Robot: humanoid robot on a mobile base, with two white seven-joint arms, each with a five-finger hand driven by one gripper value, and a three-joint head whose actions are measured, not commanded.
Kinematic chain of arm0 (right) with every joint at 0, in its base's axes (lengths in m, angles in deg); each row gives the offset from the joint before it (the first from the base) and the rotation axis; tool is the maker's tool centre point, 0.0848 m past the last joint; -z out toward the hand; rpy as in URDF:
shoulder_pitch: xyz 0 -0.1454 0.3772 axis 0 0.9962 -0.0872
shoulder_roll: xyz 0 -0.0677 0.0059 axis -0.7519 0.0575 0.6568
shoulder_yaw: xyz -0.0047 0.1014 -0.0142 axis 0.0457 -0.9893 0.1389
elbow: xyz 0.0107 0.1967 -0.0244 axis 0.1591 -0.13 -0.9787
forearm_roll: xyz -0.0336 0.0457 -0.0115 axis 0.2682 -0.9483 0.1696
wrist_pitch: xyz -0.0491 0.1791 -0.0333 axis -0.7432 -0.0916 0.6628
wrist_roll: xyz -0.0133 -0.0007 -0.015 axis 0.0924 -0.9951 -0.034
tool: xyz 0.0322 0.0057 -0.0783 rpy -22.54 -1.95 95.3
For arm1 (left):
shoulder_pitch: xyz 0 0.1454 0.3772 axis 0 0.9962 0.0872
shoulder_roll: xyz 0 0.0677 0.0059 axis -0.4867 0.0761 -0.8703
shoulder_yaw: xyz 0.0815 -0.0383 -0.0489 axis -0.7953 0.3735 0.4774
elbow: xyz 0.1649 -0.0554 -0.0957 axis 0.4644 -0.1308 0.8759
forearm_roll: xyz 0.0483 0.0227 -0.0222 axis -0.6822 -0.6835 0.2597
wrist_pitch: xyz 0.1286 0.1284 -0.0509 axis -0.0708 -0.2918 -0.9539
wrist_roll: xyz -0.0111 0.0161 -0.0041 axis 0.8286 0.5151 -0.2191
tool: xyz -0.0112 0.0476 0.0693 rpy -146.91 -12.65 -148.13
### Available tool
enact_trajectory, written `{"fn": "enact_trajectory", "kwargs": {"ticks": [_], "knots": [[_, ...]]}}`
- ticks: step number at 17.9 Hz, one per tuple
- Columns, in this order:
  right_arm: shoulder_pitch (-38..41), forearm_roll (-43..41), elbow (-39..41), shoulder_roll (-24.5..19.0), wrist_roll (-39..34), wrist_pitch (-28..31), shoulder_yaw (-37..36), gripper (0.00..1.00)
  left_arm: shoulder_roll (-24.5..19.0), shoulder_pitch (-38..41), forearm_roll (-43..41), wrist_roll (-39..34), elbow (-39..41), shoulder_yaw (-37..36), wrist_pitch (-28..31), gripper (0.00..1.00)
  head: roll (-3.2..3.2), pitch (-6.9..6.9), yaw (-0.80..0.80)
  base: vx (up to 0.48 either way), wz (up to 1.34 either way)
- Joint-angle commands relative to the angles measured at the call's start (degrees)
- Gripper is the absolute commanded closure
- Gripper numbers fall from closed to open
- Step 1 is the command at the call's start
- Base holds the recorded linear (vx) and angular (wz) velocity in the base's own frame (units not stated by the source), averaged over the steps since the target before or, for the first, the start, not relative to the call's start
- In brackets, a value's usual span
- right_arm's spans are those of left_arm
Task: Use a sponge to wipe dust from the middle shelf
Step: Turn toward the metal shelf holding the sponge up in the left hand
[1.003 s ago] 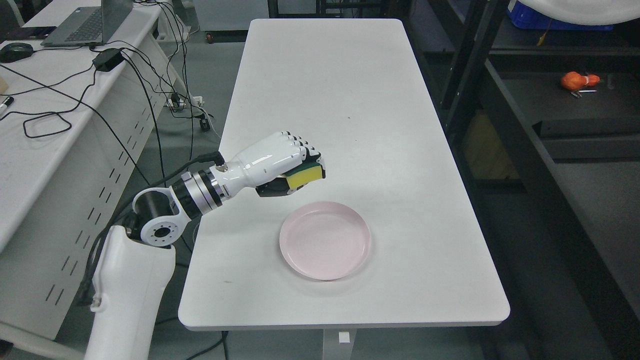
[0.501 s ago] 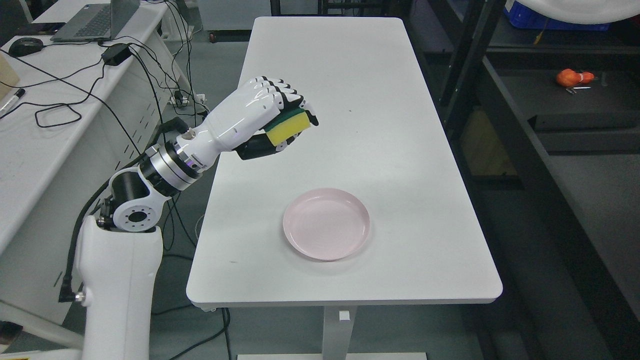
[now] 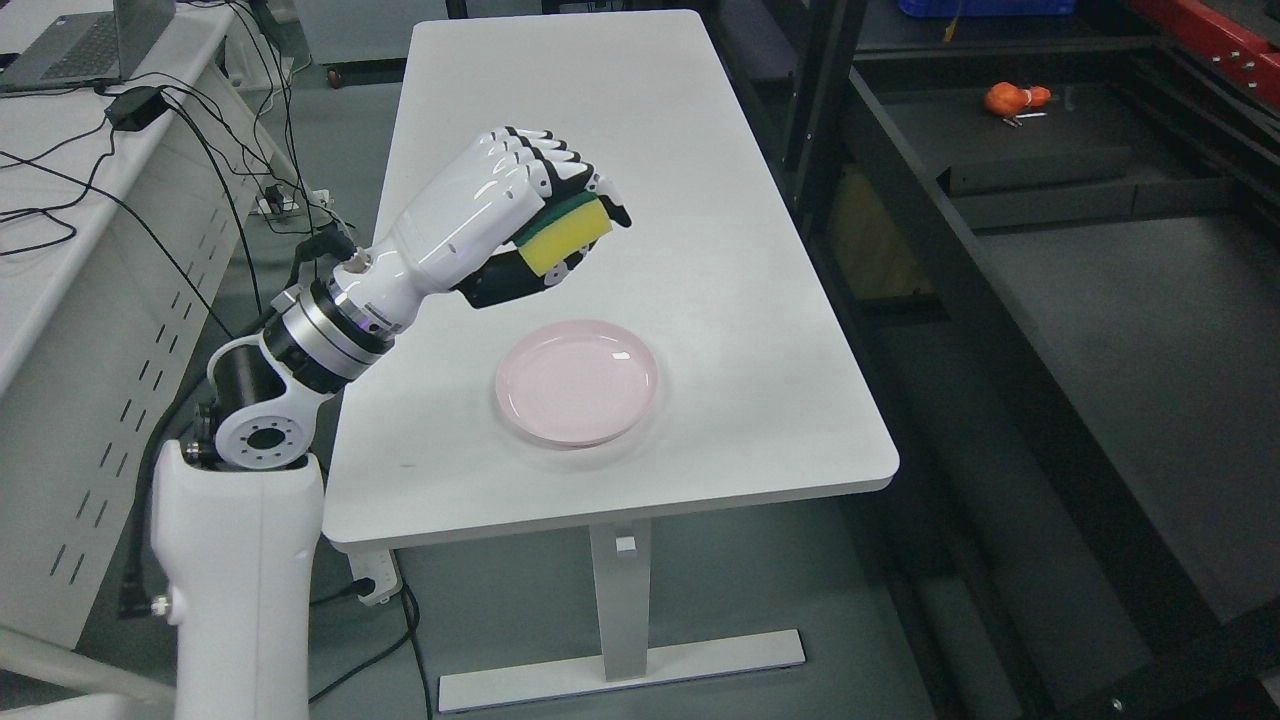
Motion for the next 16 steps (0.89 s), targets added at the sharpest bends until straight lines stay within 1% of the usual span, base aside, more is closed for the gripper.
{"fn": "enact_trajectory", "kwargs": {"ticks": [1, 6, 10, 16], "knots": [[0.00, 0.00, 1.00, 1.00, -0.03, 4.19, 0.00, 0.00, 0.11, 3.10, -0.05, 0.01, 1.21, 1.12, -0.01, 1.00, 0.00, 0.00, 0.00, -0.209, -0.13], [0.00, 0.00, 1.00, 1.00, -0.03, 4.19, 0.00, 0.00, 0.11, 5.03, -0.58, -0.08, 0.94, 1.91, -0.01, 1.00, 0.00, 0.00, 0.00, -0.283, -0.11], [0.00, 0.00, 1.00, 1.00, -0.03, 4.19, 0.00, 0.00, 0.11, 5.03, -0.58, 0.01, 1.03, 4.46, -0.01, 1.00, 0.00, 0.00, 0.00, -0.330, -0.20], [0.00, 0.00, 1.00, 1.00, -0.03, 4.19, 0.00, 0.00, 0.11, 5.73, -0.49, 0.09, 1.64, 2.88, -0.01, 0.99, 0.00, 0.00, 0.00, -0.343, -0.56]]}}
